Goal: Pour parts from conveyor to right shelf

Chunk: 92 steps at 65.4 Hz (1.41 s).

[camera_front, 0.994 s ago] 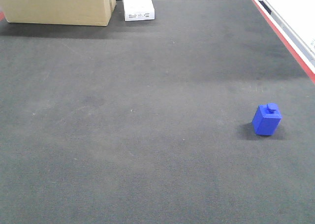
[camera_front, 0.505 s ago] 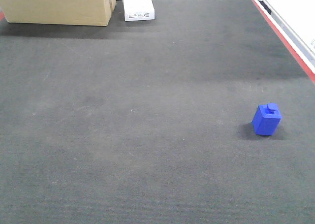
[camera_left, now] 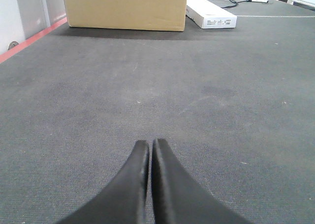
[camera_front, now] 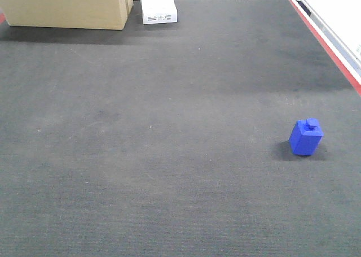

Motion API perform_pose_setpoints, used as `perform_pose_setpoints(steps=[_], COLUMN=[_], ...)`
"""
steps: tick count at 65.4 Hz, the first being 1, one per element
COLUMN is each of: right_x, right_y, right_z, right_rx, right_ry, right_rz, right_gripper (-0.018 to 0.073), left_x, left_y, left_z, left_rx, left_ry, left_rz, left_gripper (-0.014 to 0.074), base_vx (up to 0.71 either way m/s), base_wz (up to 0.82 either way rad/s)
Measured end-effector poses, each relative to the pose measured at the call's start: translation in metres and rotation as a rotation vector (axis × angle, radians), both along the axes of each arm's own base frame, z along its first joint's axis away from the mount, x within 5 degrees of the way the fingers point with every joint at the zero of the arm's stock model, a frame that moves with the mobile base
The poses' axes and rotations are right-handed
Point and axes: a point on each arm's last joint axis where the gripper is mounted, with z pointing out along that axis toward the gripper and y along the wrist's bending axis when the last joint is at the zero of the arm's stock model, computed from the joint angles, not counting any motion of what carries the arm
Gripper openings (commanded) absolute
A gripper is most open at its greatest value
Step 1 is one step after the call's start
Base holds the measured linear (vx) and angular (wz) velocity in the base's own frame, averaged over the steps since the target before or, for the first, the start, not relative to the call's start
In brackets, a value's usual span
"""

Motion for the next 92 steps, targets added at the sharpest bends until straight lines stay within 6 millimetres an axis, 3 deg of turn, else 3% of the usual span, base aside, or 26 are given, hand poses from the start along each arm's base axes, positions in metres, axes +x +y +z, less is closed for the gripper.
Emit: perform_pose_setpoints(steps=[7,24,34,40,49,59,65,79,92], right_x=[-0.006,-0.022,-0.001,0.027,0.073,0.116,0.132,0.161,0.171], right_y=[0.000,0.002,0.002,-0.001,-0.006,-0.008,-0.009,-0.009,-0.009], right_z=[0.023,0.129,0.178,0.193,0.198,0.181,0.168,0.149,0.131], right_rx=[-0.008,-0.072,-0.084,-0.078,-0.066,-0.059,-0.061,-0.054,0.077], right_ry=[-0.070,-0.284,-0.265,-0.129,0.159,0.387,0.477,0.565,0.698], right_rz=[-0.001,-0.012,-0.017,-0.031,-0.063,-0.077,-0.080,-0.072,-0.065], right_gripper=[-0.0005,-0.0005,0.0008,0.0060,0.0266,0.0594,0.0706,0.0717,0.0697], left_x=[0.000,0.000,0.000,0.000,0.000,0.000,0.000,0.000,0.000], left_y=[0.000,0.000,0.000,0.000,0.000,0.000,0.000,0.000,0.000], left_z=[0.000,0.000,0.000,0.000,0.000,0.000,0.000,0.000,0.000], left_rx=[0.000,0.000,0.000,0.000,0.000,0.000,0.000,0.000,0.000], left_ry=[0.000,0.000,0.000,0.000,0.000,0.000,0.000,0.000,0.000], left_rz=[0.000,0.000,0.000,0.000,0.000,0.000,0.000,0.000,0.000], left_gripper=[-0.0006,-0.0006,-0.0006,-0.0006,-0.0006,-0.0006,-0.0006,-0.0006,-0.0006], base_vx=[0.00,0.00,0.00,0.00,0.00,0.00,0.00,0.00,0.00], base_wz=[0.00,0.00,0.00,0.00,0.00,0.00,0.00,0.00,0.00])
